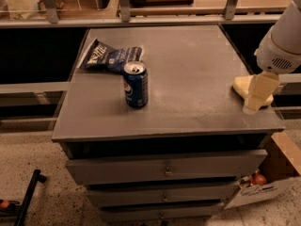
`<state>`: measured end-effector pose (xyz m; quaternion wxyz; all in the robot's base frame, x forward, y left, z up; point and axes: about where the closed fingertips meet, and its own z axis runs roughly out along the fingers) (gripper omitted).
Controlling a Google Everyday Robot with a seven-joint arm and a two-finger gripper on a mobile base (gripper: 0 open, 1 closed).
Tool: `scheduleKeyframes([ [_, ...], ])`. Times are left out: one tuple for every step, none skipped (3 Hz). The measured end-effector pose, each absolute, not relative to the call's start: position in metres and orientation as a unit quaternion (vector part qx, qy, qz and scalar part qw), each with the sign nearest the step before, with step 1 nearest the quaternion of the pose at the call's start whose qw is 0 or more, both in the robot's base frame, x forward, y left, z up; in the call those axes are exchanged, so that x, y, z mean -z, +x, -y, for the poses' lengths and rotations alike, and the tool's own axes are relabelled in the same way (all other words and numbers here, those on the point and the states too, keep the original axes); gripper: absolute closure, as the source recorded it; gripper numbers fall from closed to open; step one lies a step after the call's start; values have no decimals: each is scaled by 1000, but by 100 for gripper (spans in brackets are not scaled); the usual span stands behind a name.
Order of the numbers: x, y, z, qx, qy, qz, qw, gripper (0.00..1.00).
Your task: Move sponge near pepsi can
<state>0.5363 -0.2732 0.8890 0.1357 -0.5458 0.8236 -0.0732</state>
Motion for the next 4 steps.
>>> scheduleKeyframes([
  [-861, 547, 274, 53, -535, -833, 130, 0],
  [-840, 553, 281, 40, -522, -842, 127, 0],
  [-820, 558, 291, 29, -511, -851, 123, 18],
  [-813, 560, 297, 24, -506, -854, 120, 41],
])
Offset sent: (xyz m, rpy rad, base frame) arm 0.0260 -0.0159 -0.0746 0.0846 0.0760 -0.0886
